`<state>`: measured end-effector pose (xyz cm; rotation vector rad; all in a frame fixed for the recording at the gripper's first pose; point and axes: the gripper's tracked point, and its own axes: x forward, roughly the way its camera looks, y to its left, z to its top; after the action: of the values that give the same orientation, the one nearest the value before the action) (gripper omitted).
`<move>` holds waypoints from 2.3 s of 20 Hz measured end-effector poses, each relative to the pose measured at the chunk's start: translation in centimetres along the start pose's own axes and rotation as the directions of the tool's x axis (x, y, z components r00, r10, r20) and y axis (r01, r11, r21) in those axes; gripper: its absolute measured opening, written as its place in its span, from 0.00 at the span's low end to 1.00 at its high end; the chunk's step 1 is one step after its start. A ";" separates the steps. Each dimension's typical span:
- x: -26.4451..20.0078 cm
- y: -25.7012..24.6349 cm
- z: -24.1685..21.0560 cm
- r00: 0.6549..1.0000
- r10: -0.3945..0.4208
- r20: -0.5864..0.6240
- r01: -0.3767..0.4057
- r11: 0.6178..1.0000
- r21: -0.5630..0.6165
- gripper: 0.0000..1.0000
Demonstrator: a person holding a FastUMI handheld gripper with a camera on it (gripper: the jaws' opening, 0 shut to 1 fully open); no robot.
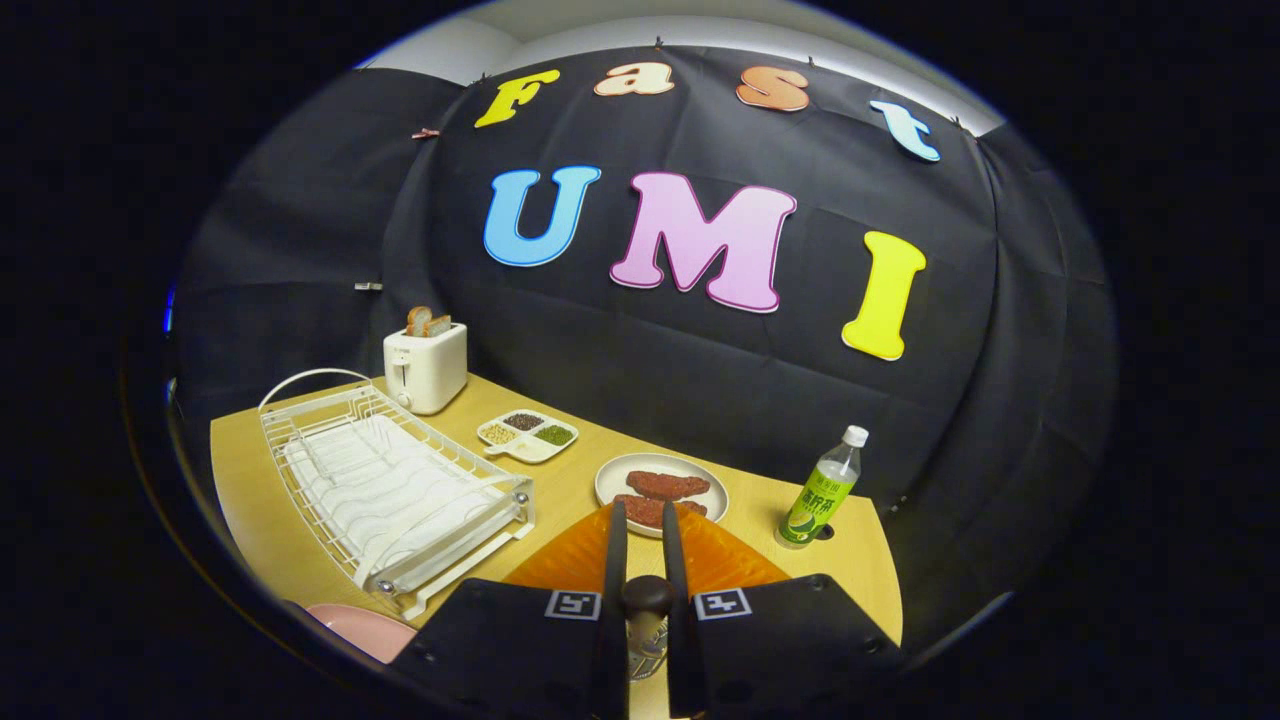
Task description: Take the plate from the dish rack, then take the spoon from the basket and place it into the plate.
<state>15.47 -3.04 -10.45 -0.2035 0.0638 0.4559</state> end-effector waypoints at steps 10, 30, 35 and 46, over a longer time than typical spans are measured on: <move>-7.8 7.5 1.7 0.995 0.102 -0.001 -0.102 0.995 0.025 0.19; -9.1 20.0 -8.9 0.992 0.003 -0.130 -0.005 1.000 -0.015 0.21; -8.7 21.8 -11.2 0.967 0.020 -0.256 -0.007 0.999 0.052 0.26; -9.7 22.6 -7.2 0.941 0.096 -0.324 0.006 0.953 0.301 1.00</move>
<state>-3.39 11.14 -20.52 0.0211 0.4713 0.4482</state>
